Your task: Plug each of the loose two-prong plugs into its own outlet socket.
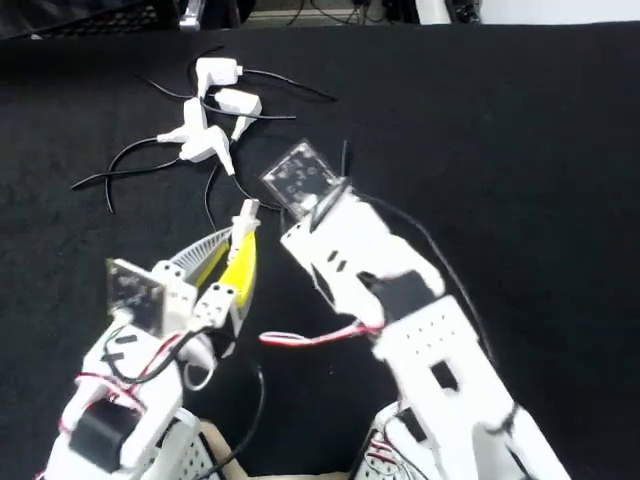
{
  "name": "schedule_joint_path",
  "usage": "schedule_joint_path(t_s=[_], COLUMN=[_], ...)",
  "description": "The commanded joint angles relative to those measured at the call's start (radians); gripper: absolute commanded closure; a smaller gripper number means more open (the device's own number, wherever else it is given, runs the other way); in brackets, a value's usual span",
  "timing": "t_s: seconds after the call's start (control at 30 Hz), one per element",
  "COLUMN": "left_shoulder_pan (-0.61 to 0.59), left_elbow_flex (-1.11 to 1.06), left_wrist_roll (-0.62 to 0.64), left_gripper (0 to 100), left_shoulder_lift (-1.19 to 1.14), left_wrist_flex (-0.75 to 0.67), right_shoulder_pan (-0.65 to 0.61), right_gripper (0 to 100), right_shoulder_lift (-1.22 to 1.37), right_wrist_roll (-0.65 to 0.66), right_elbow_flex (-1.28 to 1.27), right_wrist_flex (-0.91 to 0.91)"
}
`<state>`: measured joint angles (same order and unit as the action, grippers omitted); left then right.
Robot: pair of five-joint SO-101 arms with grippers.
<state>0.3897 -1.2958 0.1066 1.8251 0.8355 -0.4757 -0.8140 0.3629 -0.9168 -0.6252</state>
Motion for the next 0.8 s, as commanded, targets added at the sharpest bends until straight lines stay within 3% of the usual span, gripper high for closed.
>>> schedule_joint_path(t_s=[0.0, 0.2, 0.43, 0.77], left_shoulder_pan=[-0.001, 0.01, 0.153, 0.104], left_elbow_flex=[-0.074, -0.097, -0.097, -0.041], left_wrist_roll=[0.003, -0.054, -0.06, -0.094], left_gripper=[97, 97, 97, 97], left_shoulder_lift=[0.0, -0.002, -0.002, 0.002], left_wrist_flex=[-0.107, -0.118, -0.041, -0.005], right_shoulder_pan=[0.018, -0.034, -0.229, -0.153], right_gripper=[98.7, 98.7, 98.7, 98.7], right_shoulder_lift=[-0.156, -0.384, -0.355, -0.306], right_wrist_roll=[0.009, 0.009, 0.009, 0.011], right_elbow_flex=[0.054, 0.058, 0.104, 0.054], right_wrist_flex=[-0.054, -0.114, -0.115, -0.094])
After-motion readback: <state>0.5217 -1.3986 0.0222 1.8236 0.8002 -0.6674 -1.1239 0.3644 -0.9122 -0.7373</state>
